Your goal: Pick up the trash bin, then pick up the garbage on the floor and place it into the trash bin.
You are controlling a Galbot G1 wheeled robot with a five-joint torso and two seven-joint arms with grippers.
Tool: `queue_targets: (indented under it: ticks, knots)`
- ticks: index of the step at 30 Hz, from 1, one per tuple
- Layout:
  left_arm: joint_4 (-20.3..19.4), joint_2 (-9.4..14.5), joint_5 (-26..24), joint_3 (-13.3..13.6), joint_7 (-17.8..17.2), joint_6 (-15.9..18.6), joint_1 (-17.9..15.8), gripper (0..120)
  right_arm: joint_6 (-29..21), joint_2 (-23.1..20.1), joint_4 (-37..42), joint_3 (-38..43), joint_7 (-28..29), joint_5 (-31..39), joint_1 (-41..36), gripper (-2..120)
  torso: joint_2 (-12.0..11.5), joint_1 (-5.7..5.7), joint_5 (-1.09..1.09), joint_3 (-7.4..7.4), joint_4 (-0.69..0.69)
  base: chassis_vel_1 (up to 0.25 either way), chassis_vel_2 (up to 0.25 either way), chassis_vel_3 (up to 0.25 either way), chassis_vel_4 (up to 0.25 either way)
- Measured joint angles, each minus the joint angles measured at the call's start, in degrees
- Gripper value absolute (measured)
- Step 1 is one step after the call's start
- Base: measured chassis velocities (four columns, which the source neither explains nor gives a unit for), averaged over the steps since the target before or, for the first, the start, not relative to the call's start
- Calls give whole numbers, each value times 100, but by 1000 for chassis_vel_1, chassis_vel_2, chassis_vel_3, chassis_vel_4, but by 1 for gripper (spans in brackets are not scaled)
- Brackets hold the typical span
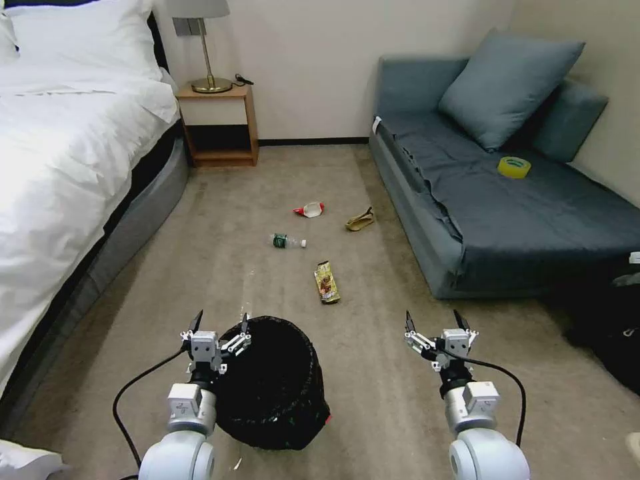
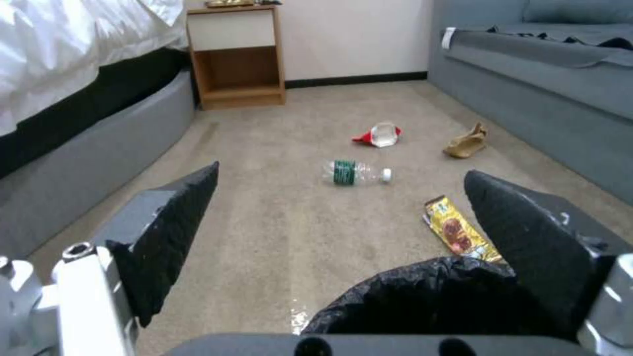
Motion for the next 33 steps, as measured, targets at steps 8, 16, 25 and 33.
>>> queue_targets:
  ticks: [8, 16, 25, 33]
  knots:
    - [0, 0, 0, 0, 0, 0, 0, 100, 0, 0, 0, 0, 0, 0, 0, 100, 0, 0, 0, 0, 0, 0, 0, 0, 0]
    - [0, 0, 0, 0, 0, 0, 0, 100, 0, 0, 0, 0, 0, 0, 0, 100, 0, 0, 0, 0, 0, 0, 0, 0, 0]
    - [0, -1, 0, 0, 0, 0, 0, 100, 0, 0, -1, 0, 0, 0, 0, 100, 0, 0, 0, 0, 0, 0, 0, 0, 0]
    - [0, 0, 0, 0, 0, 0, 0, 100, 0, 0, 0, 0, 0, 0, 0, 100, 0, 0, 0, 0, 0, 0, 0, 0, 0]
